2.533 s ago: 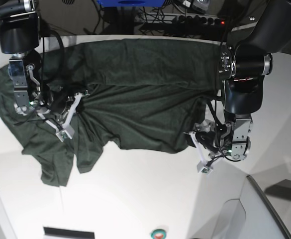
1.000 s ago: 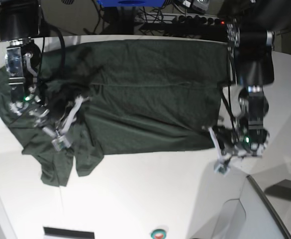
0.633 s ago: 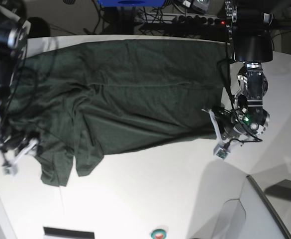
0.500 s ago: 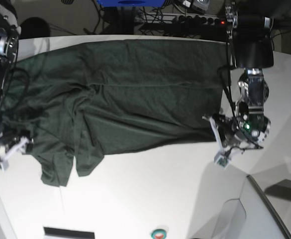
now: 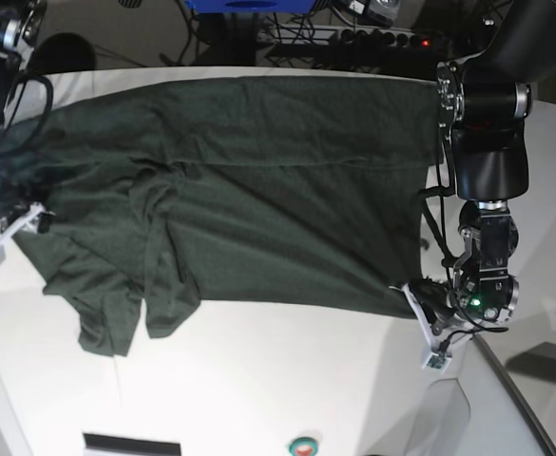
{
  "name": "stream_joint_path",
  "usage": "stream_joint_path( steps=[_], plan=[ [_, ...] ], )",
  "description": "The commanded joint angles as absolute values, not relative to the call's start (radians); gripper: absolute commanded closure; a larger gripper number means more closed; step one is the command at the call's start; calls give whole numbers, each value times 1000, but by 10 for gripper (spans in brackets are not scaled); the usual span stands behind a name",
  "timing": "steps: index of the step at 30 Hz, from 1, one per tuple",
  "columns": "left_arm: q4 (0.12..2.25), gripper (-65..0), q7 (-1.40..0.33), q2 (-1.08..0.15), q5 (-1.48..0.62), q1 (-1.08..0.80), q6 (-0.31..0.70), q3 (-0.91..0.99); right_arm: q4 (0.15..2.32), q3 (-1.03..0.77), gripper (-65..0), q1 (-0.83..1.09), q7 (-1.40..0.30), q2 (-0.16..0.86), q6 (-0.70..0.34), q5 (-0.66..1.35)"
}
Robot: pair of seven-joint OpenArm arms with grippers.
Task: Layout the t-shirt on the table in an organized manner, then fold the t-shirt properly
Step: 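Drag the shirt edge with the left gripper toward the collar, spreading it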
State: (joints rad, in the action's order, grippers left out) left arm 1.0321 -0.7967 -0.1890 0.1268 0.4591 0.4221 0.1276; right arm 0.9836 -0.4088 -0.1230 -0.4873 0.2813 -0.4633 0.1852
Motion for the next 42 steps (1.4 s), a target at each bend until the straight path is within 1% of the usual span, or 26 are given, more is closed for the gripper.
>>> stream_joint_path(
  steps=[1, 2, 5, 7, 9, 11, 13, 16, 17, 18, 19, 20, 21, 24, 26, 27, 28, 31, 32, 33, 34, 38, 42],
  plan=[
    [1044, -44, -780, -199, 131, 487, 417, 128, 1032, -414, -350, -139, -458, 302, -472, 203],
    [1044, -105, -780, -199, 128, 487, 417, 128, 1055, -414, -350, -127, -460, 302, -472, 203],
    [1047, -344, -780, -199, 128, 479, 417, 128, 1118, -414, -351, -96, -460, 302, -472, 203],
    [1055, -485, -780, -200, 127, 478, 417, 128, 1141, -414, -351, -81, -460, 303, -472, 203],
    [1064, -596, -780, -205, 127, 478, 417, 137, 1164, -414, -351, -65, -460, 305, -472, 203],
    [1115, -650, -785, -199, 127, 461, 417, 203, 1185, -414, -351, -45, -460, 306, -472, 203],
    [1230, -650, -788, -179, 127, 406, 420, 280, 1207, -414, -350, -28, -460, 306, -472, 203],
    [1448, -650, -826, -124, 127, 257, 420, 302, 1213, -430, -350, -16, -456, 308, -472, 203],
    [1524, -640, -832, -97, 127, 199, 420, 288, 1213, -463, -350, -16, -456, 308, -472, 203],
    [1581, -601, -831, -71, 127, 137, 420, 275, 1210, -492, -350, -16, -456, 306, -472, 203],
    [1624, -535, -828, -48, 127, 73, 420, 262, 1204, -513, -350, -16, -456, 306, -472, 203],
    [1646, -454, -826, -31, 127, 28, 420, 249, 1201, -526, -350, -19, -456, 306, -472, 203],
    [1650, -362, -812, -19, 127, -7, 420, 242, 1194, -532, -350, -21, -455, 306, -472, 203],
    [1621, 0, -704, 18, 127, -94, 420, 242, 1150, -535, -348, -51, -453, 323, -472, 202],
    [1587, 0, -665, 22, 127, -110, 420, 243, 1107, -529, -345, -70, -453, 335, -472, 202],
    [1583, 0, -656, 22, 127, -119, 420, 243, 1101, -532, -323, -73, -453, 334, -472, 202],
    [1586, 0, -657, 21, 127, -128, 420, 243, 1096, -535, -272, -71, -453, 332, -472, 202],
    [1598, 0, -654, 19, 127, -153, 420, 243, 1090, -533, -12, -53, -453, 329, -472, 202],
    [1604, 0, -654, 19, 127, -163, 420, 243, 1086, -530, 0, -50, -453, 329, -472, 202],
    [1609, 0, -654, 19, 127, -174, 420, 243, 1076, -530, -9, -48, -453, 329, -472, 202],
    [1612, 0, -654, 22, 127, -186, 420, 242, 1061, -533, -33, -51, -453, 329, -472, 202],
    [1627, 0, -659, 25, 127, -245, 420, 242, 1027, -536, -6, -51, -453, 329, -472, 202],
    [1702, 0, -659, 21, 130, -331, 420, 239, 1026, -536, -6, -30, -455, 329, -472, 202]
  ],
)
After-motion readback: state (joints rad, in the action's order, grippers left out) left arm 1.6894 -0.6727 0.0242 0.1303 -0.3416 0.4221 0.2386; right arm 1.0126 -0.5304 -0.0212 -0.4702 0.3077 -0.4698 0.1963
